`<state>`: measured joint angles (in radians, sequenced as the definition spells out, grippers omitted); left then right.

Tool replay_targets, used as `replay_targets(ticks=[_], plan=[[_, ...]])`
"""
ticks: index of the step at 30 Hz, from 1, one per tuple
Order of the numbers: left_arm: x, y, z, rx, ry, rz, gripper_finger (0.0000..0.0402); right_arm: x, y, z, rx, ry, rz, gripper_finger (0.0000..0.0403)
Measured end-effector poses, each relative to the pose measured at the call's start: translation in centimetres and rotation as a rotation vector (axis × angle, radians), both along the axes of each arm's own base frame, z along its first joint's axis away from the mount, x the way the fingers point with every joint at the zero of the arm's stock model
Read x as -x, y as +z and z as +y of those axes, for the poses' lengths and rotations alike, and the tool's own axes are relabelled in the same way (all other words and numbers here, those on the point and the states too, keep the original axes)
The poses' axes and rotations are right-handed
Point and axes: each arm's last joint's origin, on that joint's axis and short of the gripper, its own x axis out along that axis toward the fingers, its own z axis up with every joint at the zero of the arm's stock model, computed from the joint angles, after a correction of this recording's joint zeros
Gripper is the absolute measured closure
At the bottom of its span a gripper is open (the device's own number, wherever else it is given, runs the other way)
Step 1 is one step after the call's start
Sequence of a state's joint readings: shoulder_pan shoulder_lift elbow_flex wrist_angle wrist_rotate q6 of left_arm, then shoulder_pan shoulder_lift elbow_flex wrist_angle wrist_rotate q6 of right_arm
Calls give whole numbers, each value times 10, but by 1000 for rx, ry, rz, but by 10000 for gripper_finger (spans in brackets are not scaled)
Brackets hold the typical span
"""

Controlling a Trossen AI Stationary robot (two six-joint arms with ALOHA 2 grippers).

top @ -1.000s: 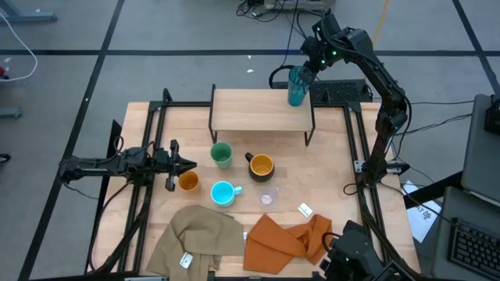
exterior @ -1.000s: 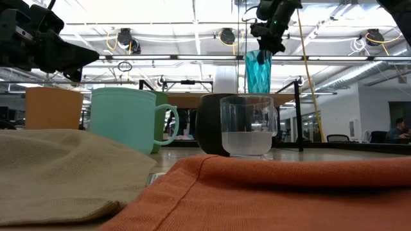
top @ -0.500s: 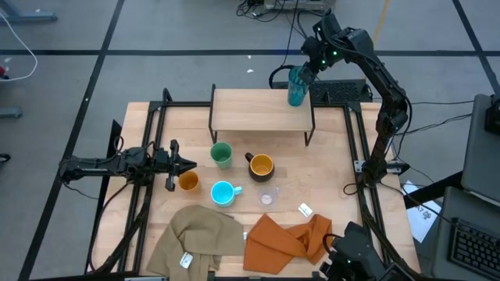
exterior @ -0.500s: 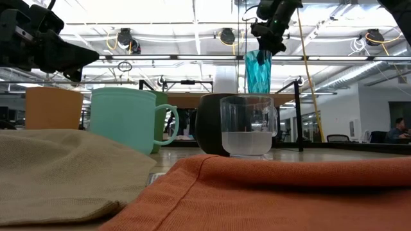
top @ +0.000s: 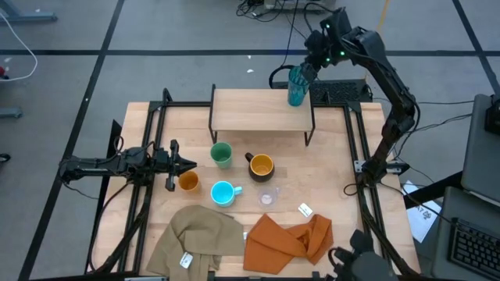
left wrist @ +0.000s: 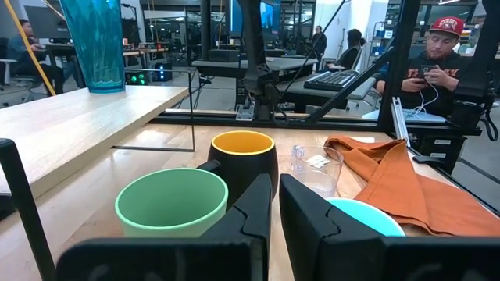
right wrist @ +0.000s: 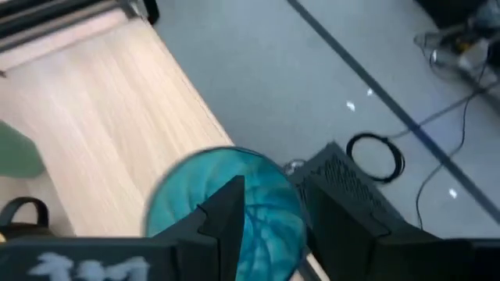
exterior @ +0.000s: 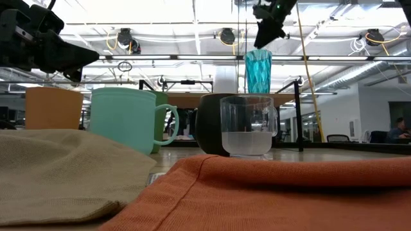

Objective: Stack small to large cups/mugs on shelf
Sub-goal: Put the green cup on the shelf

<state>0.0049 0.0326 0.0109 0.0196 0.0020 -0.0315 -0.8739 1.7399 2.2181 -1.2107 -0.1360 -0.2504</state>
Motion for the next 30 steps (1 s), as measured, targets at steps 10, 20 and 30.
replay_targets(ticks=[10, 20, 30], plan=[[0, 3, 0, 2, 5, -28, 371, 10, 50, 70, 190, 171, -126, 273], [1, 10, 0, 16, 3, -107, 371, 62, 96, 167, 270, 344, -333, 273], [1, 12, 0, 60, 0, -125, 371, 76, 80, 223, 193, 571, -495, 273]])
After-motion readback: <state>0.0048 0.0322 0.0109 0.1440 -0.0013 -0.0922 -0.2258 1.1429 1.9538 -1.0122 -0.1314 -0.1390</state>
